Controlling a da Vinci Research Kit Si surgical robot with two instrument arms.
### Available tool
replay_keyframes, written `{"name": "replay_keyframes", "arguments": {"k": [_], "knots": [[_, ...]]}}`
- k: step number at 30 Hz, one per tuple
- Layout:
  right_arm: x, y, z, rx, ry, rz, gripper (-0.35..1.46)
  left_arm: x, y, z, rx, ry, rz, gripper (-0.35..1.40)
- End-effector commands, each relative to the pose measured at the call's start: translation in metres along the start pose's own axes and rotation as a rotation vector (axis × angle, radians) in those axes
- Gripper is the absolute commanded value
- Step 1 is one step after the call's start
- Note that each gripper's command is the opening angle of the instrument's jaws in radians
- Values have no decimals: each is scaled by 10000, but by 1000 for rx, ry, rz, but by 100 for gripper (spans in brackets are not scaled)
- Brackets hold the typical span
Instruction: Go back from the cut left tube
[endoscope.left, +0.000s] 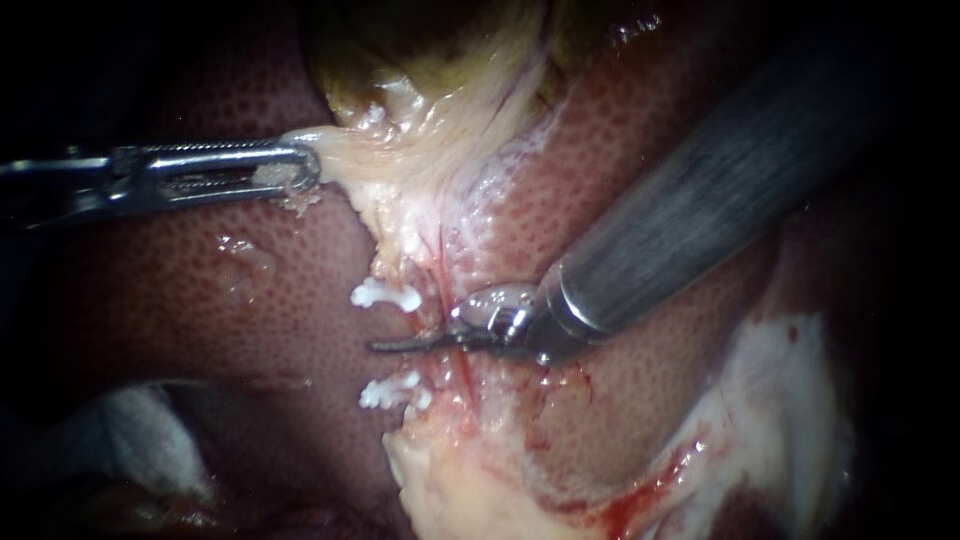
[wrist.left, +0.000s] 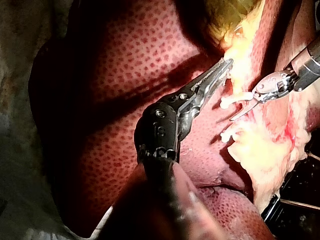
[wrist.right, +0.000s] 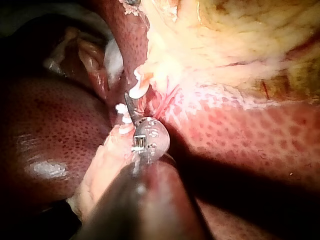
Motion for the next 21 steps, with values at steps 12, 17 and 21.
{"name": "replay_keyframes", "arguments": {"k": [12, 17, 21], "knots": [[-1, 3, 0, -7, 2, -21, -35, 0, 0, 0, 0, 0, 0, -35], [-1, 4, 0, -25, 3, -72, -35, 0, 0, 0, 0, 0, 0, -35], [0, 4, 1, -48, 22, -164, 52, 0, 0, 0, 0, 0, 0, -35]]}}
